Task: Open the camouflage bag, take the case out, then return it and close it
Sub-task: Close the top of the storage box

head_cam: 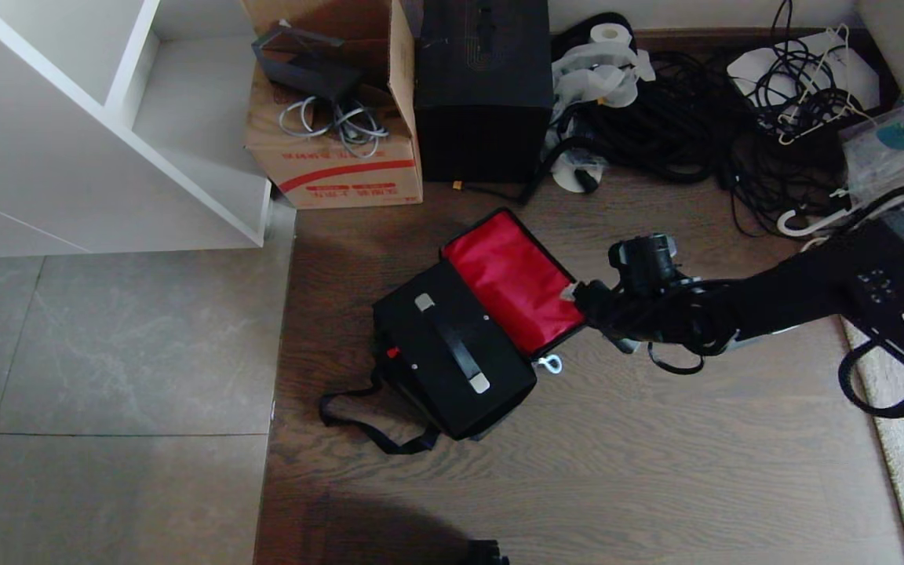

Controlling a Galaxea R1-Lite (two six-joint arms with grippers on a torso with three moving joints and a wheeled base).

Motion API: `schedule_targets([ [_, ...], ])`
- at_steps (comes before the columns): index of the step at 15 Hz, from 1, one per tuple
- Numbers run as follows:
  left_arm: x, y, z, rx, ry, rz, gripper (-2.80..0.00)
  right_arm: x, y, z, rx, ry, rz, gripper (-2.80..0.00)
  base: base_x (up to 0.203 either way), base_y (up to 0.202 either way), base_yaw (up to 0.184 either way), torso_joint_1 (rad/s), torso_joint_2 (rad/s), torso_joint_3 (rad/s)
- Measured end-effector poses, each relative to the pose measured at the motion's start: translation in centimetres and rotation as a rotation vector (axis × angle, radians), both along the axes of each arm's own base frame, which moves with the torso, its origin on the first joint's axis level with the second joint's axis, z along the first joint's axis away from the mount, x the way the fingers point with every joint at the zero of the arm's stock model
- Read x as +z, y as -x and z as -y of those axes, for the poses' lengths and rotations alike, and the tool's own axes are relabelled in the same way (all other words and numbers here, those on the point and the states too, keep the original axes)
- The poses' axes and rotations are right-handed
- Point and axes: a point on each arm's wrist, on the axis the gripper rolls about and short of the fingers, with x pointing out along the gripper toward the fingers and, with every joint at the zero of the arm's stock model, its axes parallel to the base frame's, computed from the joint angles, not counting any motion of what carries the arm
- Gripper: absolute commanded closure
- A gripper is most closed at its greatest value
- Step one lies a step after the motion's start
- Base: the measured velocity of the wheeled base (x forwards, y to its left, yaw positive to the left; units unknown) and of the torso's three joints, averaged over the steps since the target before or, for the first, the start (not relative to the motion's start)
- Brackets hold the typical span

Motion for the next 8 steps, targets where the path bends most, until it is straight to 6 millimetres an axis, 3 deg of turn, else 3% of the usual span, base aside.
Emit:
schedule_targets([
  [8,0.0,0.0,0.0,0.000,0.000,0.000,0.00,-2.6,-3.8,-0.8,-0.019,-0.013,0.031,-2.80,0.000,0.000,0.000,0.000,0.00,0.000],
])
